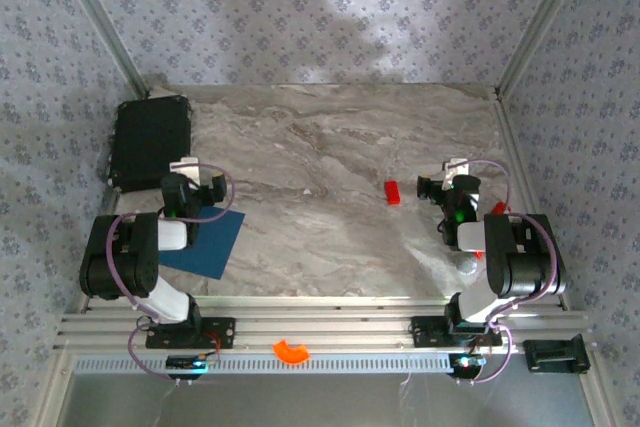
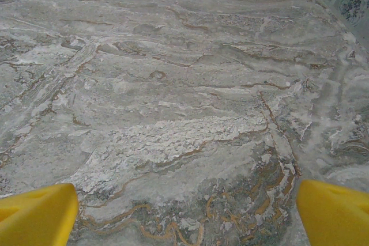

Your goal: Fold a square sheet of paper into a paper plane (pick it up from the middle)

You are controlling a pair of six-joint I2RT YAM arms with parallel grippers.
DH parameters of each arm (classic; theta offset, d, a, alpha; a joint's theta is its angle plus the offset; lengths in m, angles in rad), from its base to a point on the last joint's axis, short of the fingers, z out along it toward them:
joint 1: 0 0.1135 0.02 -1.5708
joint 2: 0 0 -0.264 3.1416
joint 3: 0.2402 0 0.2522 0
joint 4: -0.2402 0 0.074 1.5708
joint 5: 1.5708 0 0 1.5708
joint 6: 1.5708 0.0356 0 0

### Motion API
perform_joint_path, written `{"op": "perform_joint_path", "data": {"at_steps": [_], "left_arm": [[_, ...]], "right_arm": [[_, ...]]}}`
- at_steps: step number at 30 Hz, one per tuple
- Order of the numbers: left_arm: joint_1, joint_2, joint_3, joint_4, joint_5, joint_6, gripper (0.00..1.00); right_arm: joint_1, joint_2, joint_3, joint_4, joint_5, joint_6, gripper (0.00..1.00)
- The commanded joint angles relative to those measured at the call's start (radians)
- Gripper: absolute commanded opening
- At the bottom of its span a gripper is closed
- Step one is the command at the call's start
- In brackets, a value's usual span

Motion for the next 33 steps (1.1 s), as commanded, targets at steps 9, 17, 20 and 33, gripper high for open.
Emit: {"op": "perform_joint_path", "data": {"at_steps": [9,17,20,33], "left_arm": [[0.013,-0.013,-0.004,0.045,0.156,0.047,1.0],[0.013,-0.031,0.021,-0.013,0.139,0.041,1.0],[0.014,-0.134,0.078,-0.222,0.145,0.025,1.0],[0.117,-0.651,0.109,-0.938,-0.011,-0.585,1.0]], "right_arm": [[-0.03,0.0,0.024,0.0,-0.098,0.006,0.99],[0.013,-0.049,0.011,-0.009,-0.022,-0.028,0.99],[0.035,-0.163,0.02,-0.128,0.003,-0.025,0.99],[0.002,-0.696,0.127,-0.88,-0.41,0.598,0.99]]}}
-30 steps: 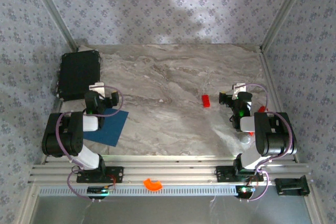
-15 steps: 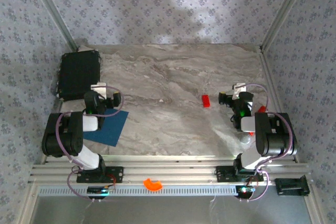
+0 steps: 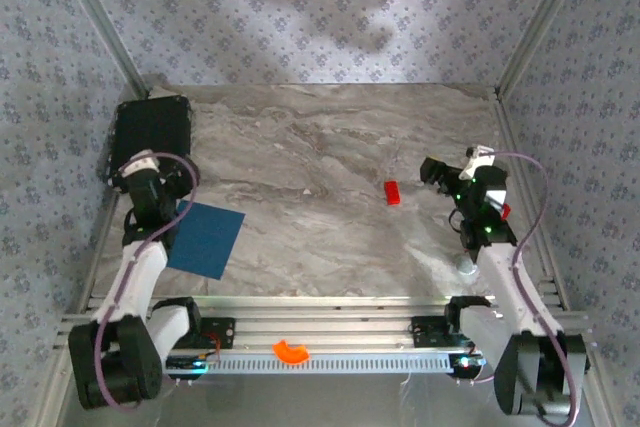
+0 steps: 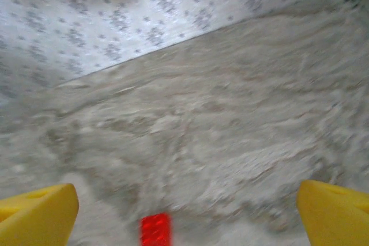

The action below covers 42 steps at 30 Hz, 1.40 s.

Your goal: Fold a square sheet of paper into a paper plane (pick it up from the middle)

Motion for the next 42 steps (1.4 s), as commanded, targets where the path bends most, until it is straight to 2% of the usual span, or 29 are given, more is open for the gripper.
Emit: {"op": "perform_joint_path", "data": {"at_steps": [1,4,6,15,19,29,37,42], "left_arm": [[0.019,-0.069,0.001,-0.299,0.109,-0.183,1.0],[0.019,-0.085,-0.016,-0.416,0.244,-0.22,1.0],[0.019,-0.092,-0.035,-0.472,0.285,-0.226,1.0],[0.014,-0.131,-0.123,-0.569,0.333,-0.263,1.0],[-0.022,-0.126,-0.146,-0.569,0.337,-0.275,1.0],[-0.218,-0.01,-0.171,-0.467,0.303,-0.392,1.0],[-0.384,0.094,-0.165,-0.303,0.281,-0.592,1.0],[-0.515,0.17,-0.086,-0.255,0.248,-0.696,1.0]], "right_arm": [[0.003,-0.066,-0.034,-0.163,-0.244,0.24,0.99],[0.038,-0.092,-0.016,-0.257,-0.278,0.259,0.99],[0.069,-0.102,0.002,-0.323,-0.275,0.255,0.99],[0.108,-0.115,-0.014,-0.417,-0.239,0.261,0.99],[0.108,-0.109,-0.024,-0.405,-0.227,0.26,0.99],[0.109,-0.062,-0.019,-0.389,-0.218,0.297,0.99],[0.122,-0.034,-0.038,-0.358,-0.242,0.327,0.99],[0.164,-0.011,-0.045,-0.332,-0.247,0.346,0.99]]}}
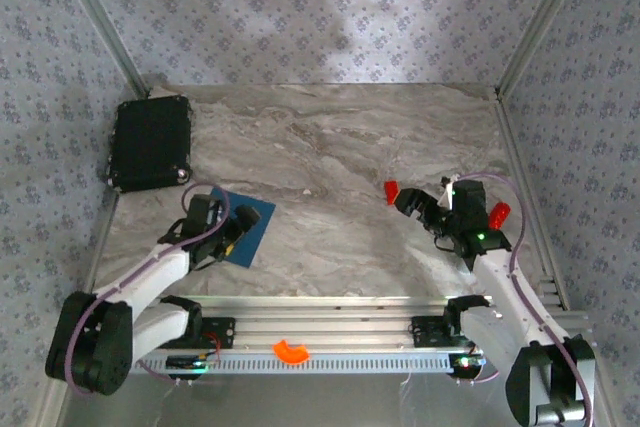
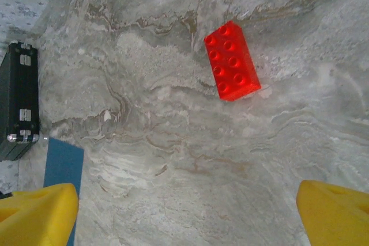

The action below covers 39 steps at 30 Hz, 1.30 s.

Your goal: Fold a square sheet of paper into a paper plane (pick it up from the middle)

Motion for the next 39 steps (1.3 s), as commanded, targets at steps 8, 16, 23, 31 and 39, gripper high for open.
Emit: {"op": "perform_joint_path", "data": {"at_steps": [8,16,23,31,39], "left_arm": [[-0.09,0.078,0.326,-0.37,-0.237,0.394,1.0],[0.15,0.275,0.409,-0.449,0.142,0.631,1.0],[0.145,0.387,0.374,-0.396,0.186,0.58,1.0],[0.034,0.414,0.313,-0.272,0.11,0.308,1.0],[-0.176,0.409,0.205,0.053,-0.015,-0.156,1.0]], "right_arm": [[0.128,0.073,0.031,0.05,0.013,0.044,0.99],[0.213,0.134,0.063,0.058,0.069,0.047,0.99],[0.232,0.161,0.086,0.048,0.099,0.048,0.99],[0.225,0.174,0.088,0.029,0.167,0.069,0.99],[0.193,0.154,0.082,-0.056,0.229,0.13,0.99]]}}
